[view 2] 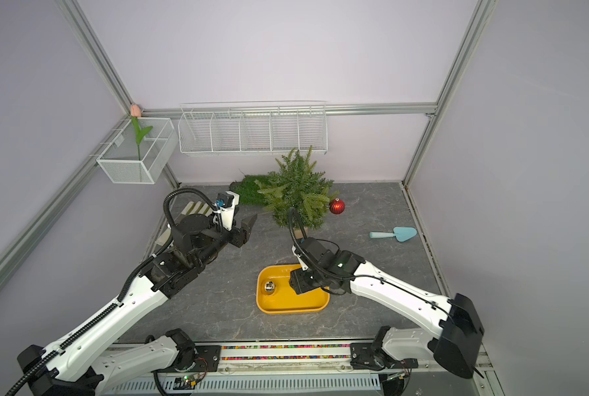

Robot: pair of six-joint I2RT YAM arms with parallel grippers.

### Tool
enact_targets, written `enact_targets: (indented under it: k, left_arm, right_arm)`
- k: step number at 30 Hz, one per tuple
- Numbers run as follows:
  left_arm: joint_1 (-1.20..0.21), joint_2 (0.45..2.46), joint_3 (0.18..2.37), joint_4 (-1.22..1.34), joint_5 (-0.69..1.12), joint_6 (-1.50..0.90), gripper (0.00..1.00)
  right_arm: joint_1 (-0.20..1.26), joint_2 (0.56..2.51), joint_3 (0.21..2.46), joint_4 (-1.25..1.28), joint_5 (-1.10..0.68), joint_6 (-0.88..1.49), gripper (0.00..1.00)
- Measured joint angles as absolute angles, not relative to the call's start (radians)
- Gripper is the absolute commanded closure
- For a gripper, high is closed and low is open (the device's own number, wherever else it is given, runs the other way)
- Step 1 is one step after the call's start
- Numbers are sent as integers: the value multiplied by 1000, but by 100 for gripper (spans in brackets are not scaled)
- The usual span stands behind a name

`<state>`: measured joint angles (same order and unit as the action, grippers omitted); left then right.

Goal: Decorate the small christmas tree with ornaments
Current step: Pick up an ornament from the container.

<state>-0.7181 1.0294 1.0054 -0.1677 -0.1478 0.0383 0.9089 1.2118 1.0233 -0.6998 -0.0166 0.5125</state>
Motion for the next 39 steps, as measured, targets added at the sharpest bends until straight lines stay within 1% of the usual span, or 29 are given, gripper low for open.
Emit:
enact_targets:
  k: [6,11,16,21,26,31,39]
  left_arm:
    - [-718,1066,1058,-125,4,82,38]
    - [-718,1122,1112,-92,185,126,41]
    - [-718,1158,1123,-33,327,203,41]
    - [-718,1198,1137,19,400,280,41]
    - [-718,1295,1213,33,437,339,41]
    - [-718,1386,1327,18,477,379,41]
    - [-721,1507,1525,-61,512,417,43]
  right_arm:
    - [771,1043,1054,-710,-32,400,49]
    - [713,1008,1130,-726,-50,275,50]
    - [651,971,1195,-727,-64,157,51]
    - [560,932,1251,-689,-89,77,50]
    - [445,969,1320,-624,-147,43,50]
    - [311,1031,1349,-559,-284,41,51]
    - [194,1092,1360,-450,-486,80,51]
